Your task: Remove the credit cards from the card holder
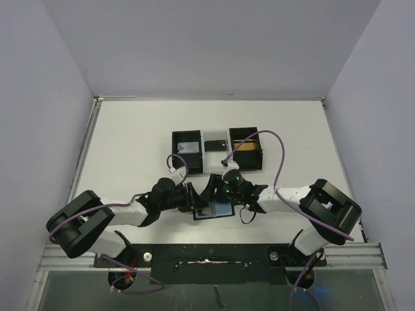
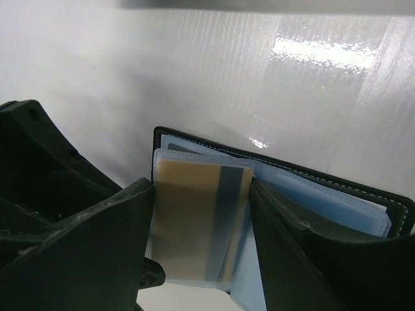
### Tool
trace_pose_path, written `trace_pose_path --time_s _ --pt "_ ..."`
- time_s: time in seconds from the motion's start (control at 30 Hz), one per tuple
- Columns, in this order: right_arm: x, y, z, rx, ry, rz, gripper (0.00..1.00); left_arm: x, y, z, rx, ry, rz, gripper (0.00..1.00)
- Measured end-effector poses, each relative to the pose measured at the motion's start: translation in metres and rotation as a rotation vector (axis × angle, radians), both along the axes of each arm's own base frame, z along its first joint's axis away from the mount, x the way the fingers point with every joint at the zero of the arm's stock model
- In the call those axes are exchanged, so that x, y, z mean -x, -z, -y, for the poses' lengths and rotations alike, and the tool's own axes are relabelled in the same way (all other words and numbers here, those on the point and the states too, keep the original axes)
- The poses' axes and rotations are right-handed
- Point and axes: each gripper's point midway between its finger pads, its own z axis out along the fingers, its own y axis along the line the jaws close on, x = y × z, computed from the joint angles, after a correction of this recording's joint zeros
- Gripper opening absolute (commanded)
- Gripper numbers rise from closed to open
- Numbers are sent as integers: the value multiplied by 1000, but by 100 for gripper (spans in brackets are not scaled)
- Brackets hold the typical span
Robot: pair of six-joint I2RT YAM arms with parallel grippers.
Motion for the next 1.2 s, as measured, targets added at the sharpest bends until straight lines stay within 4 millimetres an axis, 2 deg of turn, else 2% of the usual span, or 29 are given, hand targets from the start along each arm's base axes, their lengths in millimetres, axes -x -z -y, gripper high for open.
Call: trace_pose_path --time_s 0.17,0.47,0.63,0.7,0.8,0.87,0.93,1.03,1.2 --pt "3 -4 8 15 -6 -9 75 1 0 3 -1 21 0 33" --pt "-2 -34 34 24 6 27 78 -4 -7 8 26 24 29 36" --pt "-6 -51 56 47 59 65 79 -5 -11 21 38 47 37 37" --pt "-8 -59 63 46 82 83 79 -7 -13 30 45 60 39 42" --pt "-9 -70 75 29 117 115 73 -4 -15 43 56 88 45 43" --pt "-8 -74 83 20 140 129 60 -2 -16 50 59 104 48 36" --pt "-6 -75 89 9 156 138 51 -1 -18 53 61 105 54 33" --pt "-3 -72 95 0 160 127 42 -5 -23 44 49 36 99 38" --pt "6 -64 90 -15 111 83 34 -16 -50 17 48 -104 183 41"
